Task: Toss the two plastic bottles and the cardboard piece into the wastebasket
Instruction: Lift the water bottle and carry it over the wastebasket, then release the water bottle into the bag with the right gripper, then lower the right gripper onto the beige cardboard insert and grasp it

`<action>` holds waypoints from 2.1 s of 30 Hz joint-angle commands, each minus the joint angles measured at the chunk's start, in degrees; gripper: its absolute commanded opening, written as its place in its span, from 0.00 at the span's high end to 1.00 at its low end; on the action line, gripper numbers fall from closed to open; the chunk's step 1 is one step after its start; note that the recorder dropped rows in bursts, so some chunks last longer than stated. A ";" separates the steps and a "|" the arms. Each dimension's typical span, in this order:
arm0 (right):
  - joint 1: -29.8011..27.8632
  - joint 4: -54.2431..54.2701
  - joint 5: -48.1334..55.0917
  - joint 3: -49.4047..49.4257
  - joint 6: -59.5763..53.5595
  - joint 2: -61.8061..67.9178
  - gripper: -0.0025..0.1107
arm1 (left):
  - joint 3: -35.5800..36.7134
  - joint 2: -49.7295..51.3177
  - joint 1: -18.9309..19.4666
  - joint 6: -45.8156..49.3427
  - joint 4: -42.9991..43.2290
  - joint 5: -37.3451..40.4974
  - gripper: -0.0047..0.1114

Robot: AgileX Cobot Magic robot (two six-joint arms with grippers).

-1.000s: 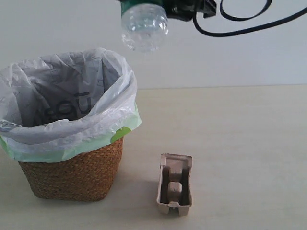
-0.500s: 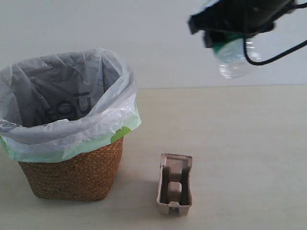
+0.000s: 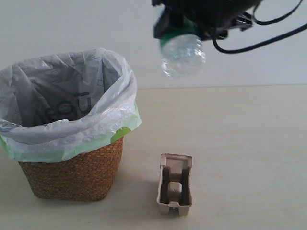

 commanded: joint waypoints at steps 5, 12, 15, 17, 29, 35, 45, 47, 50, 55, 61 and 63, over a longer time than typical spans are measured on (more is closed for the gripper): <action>-0.07 1.72 -0.21 -2.19 -16.63 -0.45 0.97 | -0.21 -0.18 0.14 -0.50 -0.12 -0.48 0.03; -0.07 -77.69 26.57 -0.43 36.04 -0.57 0.97 | -0.21 -0.18 0.14 -0.50 -0.12 -0.48 0.03; -0.07 -81.16 29.05 -0.43 37.96 -0.57 0.97 | -0.21 -0.18 0.14 -0.50 -0.12 -0.48 0.03; -0.07 -73.40 29.05 -0.43 37.96 -0.44 0.97 | -0.21 -0.18 0.14 -0.50 -0.12 -0.48 0.03; 3.91 39.32 -5.33 -4.34 -27.36 0.72 0.32 | -0.21 -0.18 0.14 -0.50 -0.12 -0.48 0.03; 4.04 27.98 -2.24 -4.45 -16.21 3.07 0.15 | -0.21 -0.18 0.14 -0.50 -0.12 -0.48 0.03; 3.92 22.70 3.32 -4.45 -14.46 2.77 0.18 | -0.21 -0.18 0.14 -0.50 -0.12 -0.48 0.03; 3.92 17.95 6.68 -4.45 -13.19 2.77 0.18 | -0.21 -0.18 0.14 -0.50 -0.12 -0.48 0.03; 3.92 5.82 12.52 -4.45 -7.46 2.77 0.18 | -0.21 -0.18 0.14 -0.50 -0.12 -0.48 0.03; 3.92 -12.23 24.47 -1.86 8.38 2.90 0.18 | -0.21 -0.18 0.14 -0.50 -0.12 -0.48 0.03; 3.92 -15.18 26.98 6.60 9.50 3.02 0.18 | -0.21 -0.18 0.14 -0.50 -0.12 -0.48 0.03; 3.92 -15.31 24.11 9.94 9.95 3.02 0.18 | -0.21 -0.18 0.14 -0.50 -0.12 -0.48 0.03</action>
